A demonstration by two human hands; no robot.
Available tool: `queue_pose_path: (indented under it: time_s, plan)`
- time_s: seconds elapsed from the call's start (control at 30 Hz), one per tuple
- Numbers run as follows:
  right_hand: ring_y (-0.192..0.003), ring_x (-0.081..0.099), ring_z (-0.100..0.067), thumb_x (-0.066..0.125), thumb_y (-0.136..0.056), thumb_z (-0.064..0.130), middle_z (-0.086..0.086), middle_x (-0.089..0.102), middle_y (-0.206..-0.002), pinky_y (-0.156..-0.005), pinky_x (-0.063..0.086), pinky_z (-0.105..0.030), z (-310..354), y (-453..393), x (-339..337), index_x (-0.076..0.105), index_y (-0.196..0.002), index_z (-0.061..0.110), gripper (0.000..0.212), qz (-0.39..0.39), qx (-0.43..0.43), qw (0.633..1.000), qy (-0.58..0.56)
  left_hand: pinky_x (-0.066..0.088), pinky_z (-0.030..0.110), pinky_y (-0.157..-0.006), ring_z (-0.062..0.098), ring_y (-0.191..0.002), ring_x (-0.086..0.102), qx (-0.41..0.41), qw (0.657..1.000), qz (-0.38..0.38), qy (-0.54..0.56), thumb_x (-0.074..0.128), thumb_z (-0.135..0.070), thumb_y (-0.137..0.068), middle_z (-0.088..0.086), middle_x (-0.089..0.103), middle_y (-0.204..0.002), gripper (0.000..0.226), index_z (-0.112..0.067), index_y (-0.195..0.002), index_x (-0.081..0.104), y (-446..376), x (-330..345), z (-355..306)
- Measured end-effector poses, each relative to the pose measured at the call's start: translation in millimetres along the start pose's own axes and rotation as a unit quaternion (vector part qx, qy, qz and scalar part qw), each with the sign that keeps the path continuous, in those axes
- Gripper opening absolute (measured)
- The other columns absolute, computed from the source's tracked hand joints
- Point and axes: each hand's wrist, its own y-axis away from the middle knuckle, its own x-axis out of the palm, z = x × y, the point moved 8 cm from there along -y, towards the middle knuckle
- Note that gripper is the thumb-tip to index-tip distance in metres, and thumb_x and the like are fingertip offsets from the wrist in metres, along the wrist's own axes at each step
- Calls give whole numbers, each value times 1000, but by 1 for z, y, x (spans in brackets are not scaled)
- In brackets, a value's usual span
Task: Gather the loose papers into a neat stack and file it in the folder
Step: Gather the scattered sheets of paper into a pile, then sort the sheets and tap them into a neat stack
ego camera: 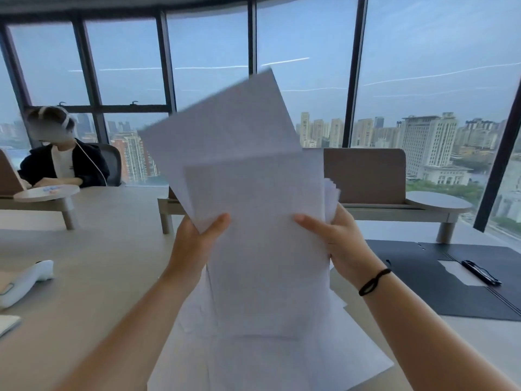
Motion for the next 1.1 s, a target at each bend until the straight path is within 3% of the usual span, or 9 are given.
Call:
queue_pose_path:
  time_s: [0.17,0.23,0.47,0.57,0.67,0.8,0.9,1.0,1.1]
  plan:
    - [-102,75,-29,83,-69,19,-8,78,-110,-79,61,-39,-12,11,-3,68,-118,12,51,10,28,1000,10,59,36,-92,9,-96,74,-18,999,33,-17,77,-16,-84,-12,79,-100,27,-37,-102,76,-2,11,-1]
    - [-103,75,-28,83,-69,23,-8,78,-110,-84,60,-40,-5,9,-3,70,-117,11,52,24,30,999,35,59,40,-92,13,-99,74,-17,998,38,-41,86,-32,-72,-6,79,-105,39,-25,-109,74,-8,13,-4]
    - [-104,74,-26,80,-70,24,-6,78,-114,-80,61,-35,-4,9,-20,68,-121,14,53,23,31,999,36,62,41,-82,19,-95,74,-7,998,42,-55,86,-50,-57,-3,78,-101,61,-22,-110,70,-24,14,-8]
    - [-106,74,-28,80,-72,20,-8,77,-114,-85,61,-39,-24,19,-16,69,-119,11,49,24,50,998,30,63,42,-78,19,-93,73,-23,997,49,-51,84,-51,-57,-4,76,-97,58,-27,-107,69,-22,15,-2]
    - [-106,73,-31,82,-71,20,-11,77,-115,-90,59,-46,-38,26,-15,70,-118,10,50,1,55,998,2,62,47,-81,23,-99,72,-55,996,63,-15,86,-52,-56,-1,76,-102,56,-32,-106,71,-16,14,12]
    - [-103,74,-31,84,-69,19,-11,79,-109,-88,59,-46,-51,31,-7,75,-111,11,44,-18,70,997,24,59,49,-89,30,-105,71,-114,991,75,-8,92,-58,-44,6,77,-109,82,-20,-114,72,2,15,39]
    - [-100,75,-33,82,-78,14,-13,79,-107,-87,60,-47,-49,30,-12,76,-108,6,31,-31,76,996,28,59,46,-87,30,-104,72,-138,987,82,32,92,-56,-47,8,77,-111,75,-20,-110,76,4,3,53]
    - [-100,75,-34,80,-78,13,-15,78,-107,-87,60,-47,-54,31,-18,77,-105,6,29,-38,82,996,14,57,43,-91,25,-105,73,-179,974,139,24,89,-57,-55,5,77,-113,67,-22,-111,76,17,3,69]
    - [-98,75,-32,79,-77,13,-12,79,-104,-83,60,-42,-70,35,-10,76,-104,9,28,-33,102,994,17,53,30,-88,14,-100,74,-194,969,147,-37,79,-26,-82,-1,80,-104,24,-18,-105,76,32,13,85]
